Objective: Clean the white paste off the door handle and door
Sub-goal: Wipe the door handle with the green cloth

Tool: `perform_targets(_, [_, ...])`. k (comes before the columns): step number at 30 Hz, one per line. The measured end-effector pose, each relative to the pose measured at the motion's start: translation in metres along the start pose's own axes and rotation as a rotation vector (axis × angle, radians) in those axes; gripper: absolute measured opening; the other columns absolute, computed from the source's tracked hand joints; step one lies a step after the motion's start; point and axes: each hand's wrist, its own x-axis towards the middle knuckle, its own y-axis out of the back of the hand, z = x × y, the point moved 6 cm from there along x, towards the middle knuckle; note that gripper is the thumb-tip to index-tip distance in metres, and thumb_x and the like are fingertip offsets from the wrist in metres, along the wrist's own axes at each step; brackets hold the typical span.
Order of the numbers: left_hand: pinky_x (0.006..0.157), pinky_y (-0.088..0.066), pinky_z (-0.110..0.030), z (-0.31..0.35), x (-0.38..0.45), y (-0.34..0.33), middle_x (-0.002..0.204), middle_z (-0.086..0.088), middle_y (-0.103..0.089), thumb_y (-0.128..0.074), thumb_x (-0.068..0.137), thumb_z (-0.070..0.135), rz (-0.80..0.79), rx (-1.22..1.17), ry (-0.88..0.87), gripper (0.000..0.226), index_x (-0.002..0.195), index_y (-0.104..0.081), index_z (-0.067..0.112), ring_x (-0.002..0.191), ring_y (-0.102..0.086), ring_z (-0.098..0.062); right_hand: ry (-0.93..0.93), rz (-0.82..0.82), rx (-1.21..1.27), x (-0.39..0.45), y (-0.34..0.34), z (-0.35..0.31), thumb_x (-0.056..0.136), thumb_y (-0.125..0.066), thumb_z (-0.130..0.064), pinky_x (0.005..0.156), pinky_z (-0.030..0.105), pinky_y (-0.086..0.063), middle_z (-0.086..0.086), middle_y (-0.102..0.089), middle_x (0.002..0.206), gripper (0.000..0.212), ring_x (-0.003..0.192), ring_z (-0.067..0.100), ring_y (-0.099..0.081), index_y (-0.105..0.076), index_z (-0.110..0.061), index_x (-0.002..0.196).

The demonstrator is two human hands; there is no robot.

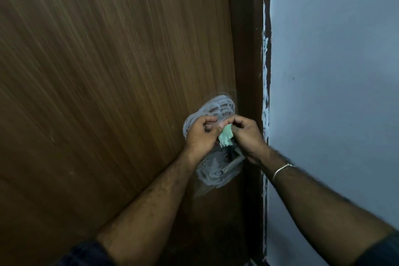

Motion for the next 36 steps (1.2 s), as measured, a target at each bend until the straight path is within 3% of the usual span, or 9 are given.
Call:
perform_targets(4, [0.081, -0.061, -0.030, -0.014, 0.000, -0.005, 0.101, -0.002, -0.075, -0.073, 0.090, 0.010, 0.000, -0.100, 0.093, 0.021, 0.110, -0.070, 0.017, 0.094, -0.073, -0.015, -0.173, -0.101, 0.191, -0.005, -0.001, 0.004, 0.097, -0.048, -0.014, 0.082, 0.036, -0.056, 0.011, -0.073, 0.102, 0.026, 0.095, 0.021, -0.069, -0.069, 0.001, 0.102])
perform_targets(8, [0.064, -0.058, -0.020, -0.026, 0.001, -0.010, 0.085, 0.001, -0.075, -0.070, 0.090, 0.003, 0.045, -0.165, 0.136, 0.021, 0.087, -0.070, 0.024, 0.074, -0.072, -0.009, -0.219, -0.023, 0.090, -0.012, 0.009, 0.016, 0.084, -0.072, -0.001, 0.077, 0.032, -0.059, 0.008, -0.069, 0.097, 0.038, 0.089, 0.019, -0.069, -0.058, -0.008, 0.118])
perform_targets(14, [0.059, -0.059, -0.026, -0.067, -0.007, -0.025, 0.072, -0.003, -0.073, -0.073, 0.088, 0.009, 0.068, -0.063, 0.236, 0.013, 0.080, -0.068, 0.017, 0.062, -0.069, -0.013, -0.335, 0.199, 0.184, -0.026, 0.035, 0.041, 0.089, -0.061, 0.004, 0.061, 0.028, -0.060, 0.012, -0.069, 0.087, 0.011, 0.071, 0.018, -0.068, -0.065, -0.006, 0.091])
perform_targets(17, [0.067, -0.054, -0.022, -0.087, -0.008, -0.028, 0.078, 0.008, -0.071, -0.067, 0.090, 0.011, 0.045, 0.221, 0.195, 0.021, 0.074, -0.066, 0.024, 0.077, -0.067, -0.013, -0.129, 0.324, -0.323, -0.025, 0.059, 0.037, 0.084, -0.067, -0.004, 0.072, 0.034, -0.057, 0.007, -0.070, 0.087, 0.009, 0.079, 0.019, -0.066, -0.069, -0.012, 0.084])
perform_targets(20, [0.081, -0.051, -0.020, -0.110, -0.015, -0.038, 0.097, 0.001, -0.073, -0.058, 0.092, 0.008, -0.003, 0.326, 0.236, 0.019, 0.090, -0.071, 0.020, 0.095, -0.068, -0.018, 0.122, 0.239, -0.832, -0.030, 0.049, 0.032, 0.081, -0.067, -0.007, 0.074, 0.022, -0.047, 0.003, -0.064, 0.091, 0.007, 0.084, 0.016, -0.060, -0.071, -0.013, 0.085])
perform_targets(24, [0.085, -0.045, -0.020, -0.131, -0.023, -0.050, 0.111, -0.005, -0.074, -0.061, 0.090, 0.011, -0.031, 0.424, 0.285, 0.025, 0.109, -0.076, 0.016, 0.106, -0.067, -0.023, 0.272, 0.066, -1.022, -0.037, 0.026, 0.054, 0.082, -0.061, -0.001, 0.084, 0.026, -0.044, 0.009, -0.056, 0.100, 0.014, 0.091, 0.022, -0.057, -0.069, -0.007, 0.092])
perform_targets(27, [0.071, -0.045, -0.022, -0.140, -0.025, -0.053, 0.082, -0.003, -0.072, -0.068, 0.086, 0.014, -0.041, 0.387, 0.321, 0.009, 0.084, -0.077, 0.016, 0.087, -0.067, -0.023, 0.276, -0.111, -1.065, -0.042, 0.013, 0.074, 0.084, -0.062, -0.003, 0.095, 0.036, -0.047, 0.017, -0.055, 0.106, 0.015, 0.099, 0.030, -0.057, -0.070, 0.000, 0.095])
perform_targets(30, [0.062, -0.046, -0.024, -0.149, -0.024, -0.052, 0.062, 0.005, -0.062, -0.065, 0.080, 0.010, -0.040, 0.350, 0.365, 0.021, 0.060, -0.063, 0.017, 0.073, -0.063, -0.020, 0.309, -0.280, -1.105, -0.053, 0.004, 0.087, 0.089, -0.063, -0.012, 0.097, 0.041, -0.043, 0.019, -0.057, 0.110, 0.021, 0.104, 0.031, -0.056, -0.069, 0.001, 0.104])
perform_targets(36, [0.088, -0.059, -0.047, -0.159, -0.016, -0.052, 0.091, -0.014, -0.077, -0.066, 0.085, 0.002, -0.119, 0.250, 0.402, 0.027, 0.066, -0.070, 0.021, 0.095, -0.072, -0.034, 0.293, -0.337, -1.161, -0.032, 0.023, 0.079, 0.087, -0.063, -0.005, 0.094, 0.038, -0.045, 0.017, -0.064, 0.108, 0.023, 0.104, 0.033, -0.060, -0.072, -0.002, 0.107])
